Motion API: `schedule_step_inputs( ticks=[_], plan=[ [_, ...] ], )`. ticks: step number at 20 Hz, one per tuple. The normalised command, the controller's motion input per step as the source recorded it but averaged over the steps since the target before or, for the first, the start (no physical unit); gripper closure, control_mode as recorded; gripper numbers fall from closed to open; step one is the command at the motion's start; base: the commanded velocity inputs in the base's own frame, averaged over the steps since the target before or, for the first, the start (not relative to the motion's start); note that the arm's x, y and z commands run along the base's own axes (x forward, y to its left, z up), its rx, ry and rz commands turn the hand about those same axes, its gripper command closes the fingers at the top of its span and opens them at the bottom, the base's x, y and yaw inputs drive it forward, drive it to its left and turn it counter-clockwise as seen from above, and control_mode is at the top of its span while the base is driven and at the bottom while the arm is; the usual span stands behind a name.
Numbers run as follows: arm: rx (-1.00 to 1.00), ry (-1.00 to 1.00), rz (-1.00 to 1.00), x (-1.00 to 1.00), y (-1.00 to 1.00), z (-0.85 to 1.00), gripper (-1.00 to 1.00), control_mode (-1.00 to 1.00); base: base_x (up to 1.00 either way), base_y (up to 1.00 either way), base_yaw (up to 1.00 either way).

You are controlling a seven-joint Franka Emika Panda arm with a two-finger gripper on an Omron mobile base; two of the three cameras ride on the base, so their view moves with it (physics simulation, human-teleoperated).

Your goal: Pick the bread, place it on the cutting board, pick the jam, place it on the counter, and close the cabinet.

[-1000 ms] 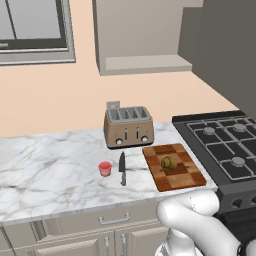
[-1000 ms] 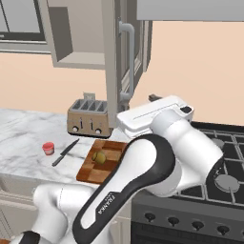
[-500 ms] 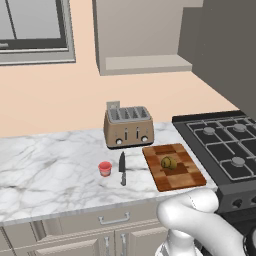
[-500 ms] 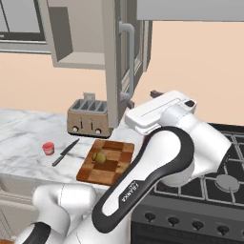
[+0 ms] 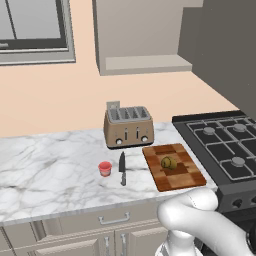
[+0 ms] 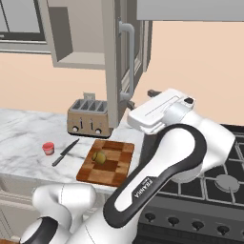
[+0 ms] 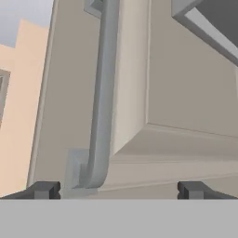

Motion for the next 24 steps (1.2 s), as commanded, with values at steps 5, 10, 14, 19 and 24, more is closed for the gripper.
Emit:
schedule_step_inputs(
  ticks=[5,10,14,19,24],
  plan=[
    [0.00,0.00,0.11,0.00,0.09,0.00,-1.00,-1.00,0.00,0.00,0.00],
    [0.00,0.00,0.07,0.00,0.18,0.00,-1.00,-1.00,0.00,0.00,0.00],
    [0.00,-0.01,0.07,0.00,0.19,0.00,-1.00,-1.00,0.00,0.00,0.00],
    [0.00,0.00,0.04,0.00,0.18,0.00,-1.00,-1.00,0.00,0.00,0.00],
    [0.00,0.00,0.04,0.00,0.20,0.00,-1.00,-1.00,0.00,0.00,0.00]
  ],
)
